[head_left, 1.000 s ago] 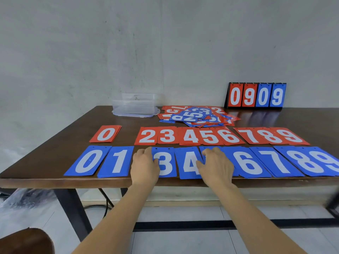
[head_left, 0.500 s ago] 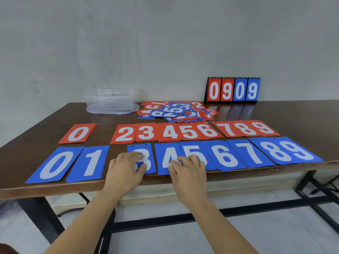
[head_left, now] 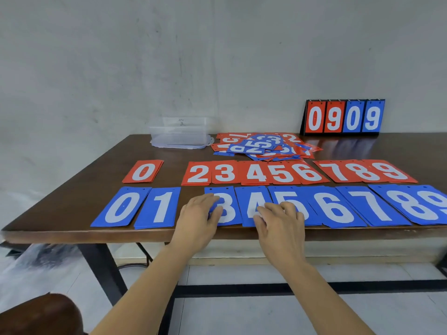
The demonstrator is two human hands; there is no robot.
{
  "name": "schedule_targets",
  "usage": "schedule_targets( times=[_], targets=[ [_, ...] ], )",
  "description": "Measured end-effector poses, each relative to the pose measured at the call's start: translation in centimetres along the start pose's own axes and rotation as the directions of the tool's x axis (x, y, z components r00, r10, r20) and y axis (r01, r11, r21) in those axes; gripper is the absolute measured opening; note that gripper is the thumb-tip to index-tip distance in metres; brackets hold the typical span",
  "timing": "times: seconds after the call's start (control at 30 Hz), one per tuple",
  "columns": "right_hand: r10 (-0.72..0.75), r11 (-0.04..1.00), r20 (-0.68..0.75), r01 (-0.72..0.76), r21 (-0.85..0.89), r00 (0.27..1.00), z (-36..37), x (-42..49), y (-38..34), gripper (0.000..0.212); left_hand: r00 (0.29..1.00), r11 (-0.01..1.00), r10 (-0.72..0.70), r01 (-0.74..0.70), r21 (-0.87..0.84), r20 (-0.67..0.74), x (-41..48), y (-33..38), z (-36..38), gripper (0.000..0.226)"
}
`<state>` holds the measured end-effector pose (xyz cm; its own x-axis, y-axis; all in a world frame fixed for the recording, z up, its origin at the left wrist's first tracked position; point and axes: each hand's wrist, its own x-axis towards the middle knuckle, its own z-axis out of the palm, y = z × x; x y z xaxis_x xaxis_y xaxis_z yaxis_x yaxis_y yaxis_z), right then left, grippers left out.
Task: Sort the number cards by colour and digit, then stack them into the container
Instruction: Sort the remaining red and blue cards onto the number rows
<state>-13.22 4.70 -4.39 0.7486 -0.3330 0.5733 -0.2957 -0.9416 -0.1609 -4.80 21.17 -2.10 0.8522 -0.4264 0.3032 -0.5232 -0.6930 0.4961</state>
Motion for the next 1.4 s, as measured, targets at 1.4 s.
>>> schedule_targets(
  times=[1.4],
  targets=[
    [-0.191, 0.98, 0.359, 0.196, 0.022, 0.913, 0.0, -0.5, -11.9, 0.049, 0.96, 0.873, -0.278, 0.252, 0.418, 0.004, -2.6, -13.3, -8.1, 0.054]
  ],
)
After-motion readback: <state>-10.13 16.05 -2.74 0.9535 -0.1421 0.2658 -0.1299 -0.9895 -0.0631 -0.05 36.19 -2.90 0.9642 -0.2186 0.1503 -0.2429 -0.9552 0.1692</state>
